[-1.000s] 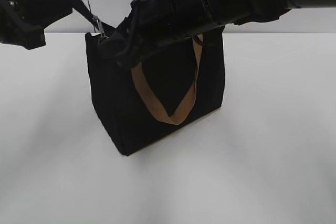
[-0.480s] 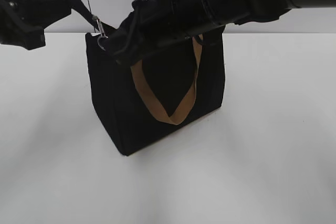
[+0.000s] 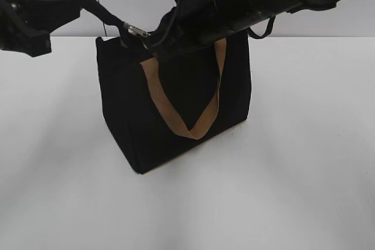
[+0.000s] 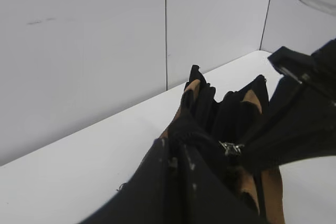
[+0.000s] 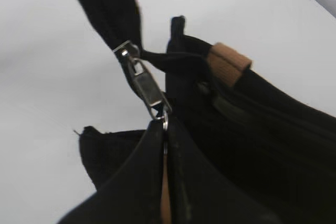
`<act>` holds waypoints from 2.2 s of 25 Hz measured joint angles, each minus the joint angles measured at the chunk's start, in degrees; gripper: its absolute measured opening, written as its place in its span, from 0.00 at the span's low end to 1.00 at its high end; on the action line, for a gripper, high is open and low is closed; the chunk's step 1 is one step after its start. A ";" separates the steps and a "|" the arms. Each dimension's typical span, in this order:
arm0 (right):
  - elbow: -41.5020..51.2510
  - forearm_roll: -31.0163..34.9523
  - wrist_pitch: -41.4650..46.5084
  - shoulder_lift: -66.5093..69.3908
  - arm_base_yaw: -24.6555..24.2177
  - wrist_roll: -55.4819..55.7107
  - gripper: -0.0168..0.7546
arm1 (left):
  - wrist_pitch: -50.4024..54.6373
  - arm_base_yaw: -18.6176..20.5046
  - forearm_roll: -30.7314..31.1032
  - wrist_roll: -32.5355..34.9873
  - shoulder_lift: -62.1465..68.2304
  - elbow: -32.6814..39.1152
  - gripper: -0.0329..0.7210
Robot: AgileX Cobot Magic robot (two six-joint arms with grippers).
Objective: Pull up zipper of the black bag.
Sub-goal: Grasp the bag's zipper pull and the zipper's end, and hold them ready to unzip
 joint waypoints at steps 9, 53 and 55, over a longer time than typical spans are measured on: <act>0.00 -0.88 0.01 0.00 -1.64 2.65 0.00 | 3.07 -0.07 0.00 0.00 -1.14 0.00 0.06; 0.00 -1.61 -0.33 -0.78 -16.75 11.61 0.00 | 9.10 -0.25 0.02 0.00 -4.38 0.00 0.06; 0.00 -1.61 -0.39 -0.78 -17.20 11.61 0.00 | 9.10 -0.25 0.02 0.00 -4.38 0.00 0.06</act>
